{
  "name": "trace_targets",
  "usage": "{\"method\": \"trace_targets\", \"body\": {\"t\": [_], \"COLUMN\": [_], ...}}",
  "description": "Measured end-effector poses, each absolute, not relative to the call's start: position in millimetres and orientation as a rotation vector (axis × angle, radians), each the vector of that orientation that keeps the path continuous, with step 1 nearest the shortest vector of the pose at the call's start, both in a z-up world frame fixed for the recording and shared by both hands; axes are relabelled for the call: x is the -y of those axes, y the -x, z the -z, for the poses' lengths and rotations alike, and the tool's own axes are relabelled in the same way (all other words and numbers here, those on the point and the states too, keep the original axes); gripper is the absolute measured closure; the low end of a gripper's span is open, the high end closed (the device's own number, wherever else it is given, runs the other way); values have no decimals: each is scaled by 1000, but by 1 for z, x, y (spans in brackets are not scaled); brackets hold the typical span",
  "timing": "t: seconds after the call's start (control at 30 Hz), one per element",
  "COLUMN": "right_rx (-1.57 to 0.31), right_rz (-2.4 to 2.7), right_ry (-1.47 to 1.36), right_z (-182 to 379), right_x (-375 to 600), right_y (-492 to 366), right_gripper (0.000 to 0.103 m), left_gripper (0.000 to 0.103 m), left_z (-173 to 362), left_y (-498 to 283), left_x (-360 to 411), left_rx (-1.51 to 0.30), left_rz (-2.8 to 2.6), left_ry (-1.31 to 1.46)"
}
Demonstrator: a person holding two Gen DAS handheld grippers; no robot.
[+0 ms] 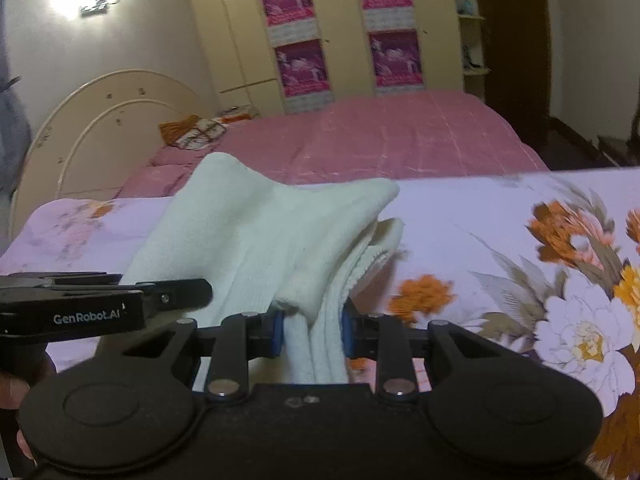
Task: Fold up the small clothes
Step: 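Fold the lifted end over the sweater and open both tools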
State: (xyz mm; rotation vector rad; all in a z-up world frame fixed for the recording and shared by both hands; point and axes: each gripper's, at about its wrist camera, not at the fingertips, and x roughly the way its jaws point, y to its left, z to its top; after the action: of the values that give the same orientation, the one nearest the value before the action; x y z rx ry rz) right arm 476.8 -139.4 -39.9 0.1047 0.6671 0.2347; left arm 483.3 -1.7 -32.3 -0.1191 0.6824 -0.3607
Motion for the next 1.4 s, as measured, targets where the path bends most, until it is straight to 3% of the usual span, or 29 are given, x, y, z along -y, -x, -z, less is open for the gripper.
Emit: {"method": "trace_targets", "body": {"t": [0.33,0.57,0.63,0.7,0.77,0.87,0.9,1.0,1.03,1.1,1.27,1.3,1.37,1.4], "right_rx": [-709,-787,-808,-828,-827,-833,-827,-730,-723,-756,-820,-835,-847,-819], "right_rz": [-379,-437,-419,-402,-401,-391,-391,-401,-404,-419,-395,-402,-431,-439], "right_ry": [-74,-82,-79,-114,-158,-180,-197,-226,-225,-216,-242,-259,-325,-353], "right_z": [51,80,90,102,109,107,102,82,77,77,95,99,107,107], "right_x": [25,-31,-36,-30,-16,-7,-1,15,15,7,-4,-4,3,8], "right_y": [-440,-417,-412,-413,-416,-415,-414,-413,-419,-441,-486,-492,-499,-497], "right_gripper": [77,77,76,76,73,56,52,68,69,67,65,67,83,96], "left_gripper": [69,67,56,29,20,23,34,40,41,49,52,52,52,52], "left_z": [48,90,100,105,110,100,92,76,75,76,94,99,107,110], "left_y": [-412,-384,-377,-373,-371,-361,-358,-366,-375,-395,-432,-436,-440,-441], "left_x": [-112,-152,-158,-163,-170,-185,-189,-192,-190,-181,-174,-174,-173,-174], "left_rx": [-769,-874,-860,-849,-846,-789,-745,-664,-662,-680,-738,-748,-758,-759], "left_rz": [238,189,172,135,107,92,87,109,111,105,72,73,71,71], "left_ry": [101,131,175,191,184,191,169,153,142,98,104,123,139,143]}}
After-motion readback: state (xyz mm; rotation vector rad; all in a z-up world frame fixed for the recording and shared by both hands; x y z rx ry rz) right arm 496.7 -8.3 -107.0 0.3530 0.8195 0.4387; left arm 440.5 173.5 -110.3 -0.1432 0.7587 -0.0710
